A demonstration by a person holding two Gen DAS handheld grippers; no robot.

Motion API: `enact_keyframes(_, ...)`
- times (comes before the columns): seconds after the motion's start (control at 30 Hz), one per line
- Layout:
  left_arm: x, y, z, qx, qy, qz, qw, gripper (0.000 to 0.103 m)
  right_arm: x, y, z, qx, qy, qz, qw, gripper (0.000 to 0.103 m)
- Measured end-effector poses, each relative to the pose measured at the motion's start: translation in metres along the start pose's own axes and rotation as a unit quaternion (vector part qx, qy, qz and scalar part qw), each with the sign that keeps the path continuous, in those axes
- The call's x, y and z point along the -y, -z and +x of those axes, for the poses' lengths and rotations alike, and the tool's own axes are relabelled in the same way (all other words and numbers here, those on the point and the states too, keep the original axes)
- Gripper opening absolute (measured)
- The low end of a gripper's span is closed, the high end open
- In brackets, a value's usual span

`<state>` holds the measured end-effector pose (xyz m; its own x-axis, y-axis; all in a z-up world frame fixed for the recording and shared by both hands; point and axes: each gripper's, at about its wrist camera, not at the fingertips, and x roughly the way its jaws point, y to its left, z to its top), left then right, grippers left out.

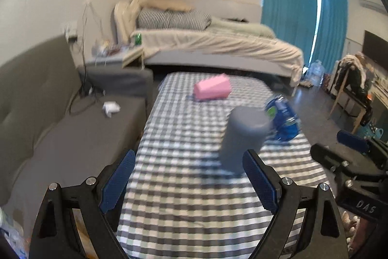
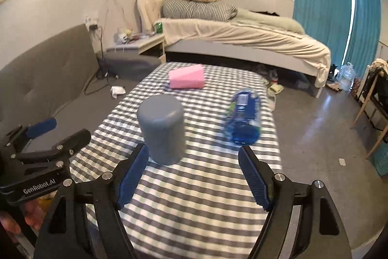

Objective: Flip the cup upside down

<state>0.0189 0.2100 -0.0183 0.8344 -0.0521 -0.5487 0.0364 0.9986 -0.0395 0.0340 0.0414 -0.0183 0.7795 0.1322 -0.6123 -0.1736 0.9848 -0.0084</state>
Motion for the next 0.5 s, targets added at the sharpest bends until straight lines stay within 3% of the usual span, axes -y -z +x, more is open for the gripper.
enact_keyframes(0.1, 0.012, -0.005, -0.018, 0.033, -0.003, 0.015, 0.9994, 0.093, 0.010, 0.005, -0.018, 0.014, 0.009, 0.005, 1.000, 0.088)
enact_keyframes(0.2, 0.014, -0.004, -0.025, 0.043, -0.007, 0.013, 0.9990, 0.093, 0.018, 0.007, -0.033, 0.033, 0.017, 0.017, 0.999, 0.091)
enact_keyframes(0.23, 0.014, -0.003, -0.027, 0.041, -0.008, 0.009, 0.9991, 0.101, 0.020, 0.007, -0.037, 0.037, 0.015, 0.022, 0.999, 0.093)
enact_keyframes(0.3, 0.013, 0.001, -0.031, 0.046, -0.020, 0.001, 0.9987, 0.103, 0.023, 0.005, -0.041, 0.046, 0.016, 0.029, 0.998, 0.101)
enact_keyframes(0.5, 0.009, 0.003, -0.034, 0.048, -0.032, -0.002, 0.9983, 0.103, 0.024, 0.004, -0.039, 0.053, 0.013, 0.043, 0.998, 0.103)
